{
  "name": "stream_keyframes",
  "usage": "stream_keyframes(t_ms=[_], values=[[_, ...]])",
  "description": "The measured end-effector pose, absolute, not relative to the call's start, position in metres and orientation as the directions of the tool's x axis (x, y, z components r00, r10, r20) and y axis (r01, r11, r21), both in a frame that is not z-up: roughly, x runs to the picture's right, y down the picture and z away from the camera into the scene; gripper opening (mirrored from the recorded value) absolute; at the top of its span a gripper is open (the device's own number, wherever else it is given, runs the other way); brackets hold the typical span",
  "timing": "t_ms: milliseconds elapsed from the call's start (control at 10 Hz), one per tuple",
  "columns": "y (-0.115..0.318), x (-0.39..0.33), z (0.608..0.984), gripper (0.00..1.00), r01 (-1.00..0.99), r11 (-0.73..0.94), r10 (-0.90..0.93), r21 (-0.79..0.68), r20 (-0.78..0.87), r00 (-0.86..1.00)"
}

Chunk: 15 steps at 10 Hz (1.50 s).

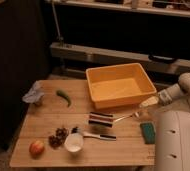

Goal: Place fork in tray

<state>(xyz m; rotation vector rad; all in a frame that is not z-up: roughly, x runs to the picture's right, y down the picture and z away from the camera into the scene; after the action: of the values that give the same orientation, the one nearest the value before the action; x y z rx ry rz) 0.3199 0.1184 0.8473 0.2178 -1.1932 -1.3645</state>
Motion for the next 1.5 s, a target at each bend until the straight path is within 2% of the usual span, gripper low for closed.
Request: stream_keyframes(t_ms=[1500], values=[[0.133,0.305,0.856,0.74,0.621,0.240,-0.834,0.746,0.486,-0.261]])
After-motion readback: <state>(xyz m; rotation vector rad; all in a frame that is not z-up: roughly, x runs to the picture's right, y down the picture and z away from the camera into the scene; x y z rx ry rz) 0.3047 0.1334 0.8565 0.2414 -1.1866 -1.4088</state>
